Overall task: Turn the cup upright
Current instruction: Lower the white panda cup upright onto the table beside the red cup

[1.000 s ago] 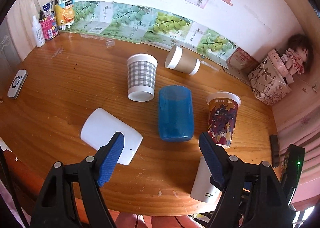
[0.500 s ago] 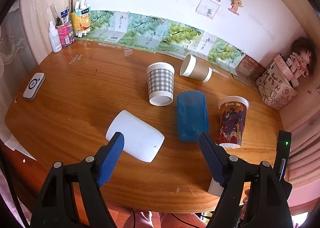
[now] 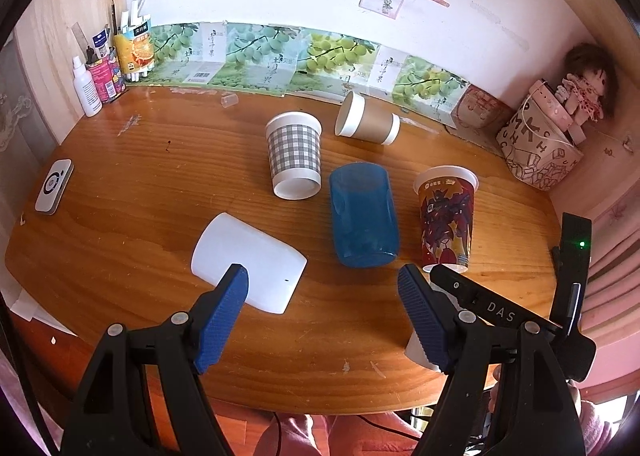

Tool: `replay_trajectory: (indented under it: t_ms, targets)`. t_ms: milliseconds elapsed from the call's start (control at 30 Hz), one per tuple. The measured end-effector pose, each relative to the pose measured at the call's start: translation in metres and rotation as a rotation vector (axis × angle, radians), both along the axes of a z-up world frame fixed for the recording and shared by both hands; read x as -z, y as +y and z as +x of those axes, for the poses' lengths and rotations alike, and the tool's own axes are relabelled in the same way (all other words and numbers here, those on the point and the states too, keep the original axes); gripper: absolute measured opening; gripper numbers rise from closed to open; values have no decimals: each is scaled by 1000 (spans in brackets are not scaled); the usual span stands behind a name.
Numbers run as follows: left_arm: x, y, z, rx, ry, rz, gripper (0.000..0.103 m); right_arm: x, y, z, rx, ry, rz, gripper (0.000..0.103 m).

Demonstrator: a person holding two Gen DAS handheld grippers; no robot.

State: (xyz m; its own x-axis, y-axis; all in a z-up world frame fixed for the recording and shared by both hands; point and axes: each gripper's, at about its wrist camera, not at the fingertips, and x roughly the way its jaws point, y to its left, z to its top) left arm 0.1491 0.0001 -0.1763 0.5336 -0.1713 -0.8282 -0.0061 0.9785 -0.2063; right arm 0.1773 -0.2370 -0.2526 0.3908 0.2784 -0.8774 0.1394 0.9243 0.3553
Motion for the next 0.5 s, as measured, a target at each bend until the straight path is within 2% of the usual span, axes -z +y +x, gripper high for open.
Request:
replay_trajectory:
  t_ms: [233,500]
  targets:
    - [-3,-1,-1,8,-10,-3,80,-22,9,-4,-47,-115,-78,75]
    - [-4,2,-1,14,-13,0,80,-32,23,-14,-109,-200,-142,75]
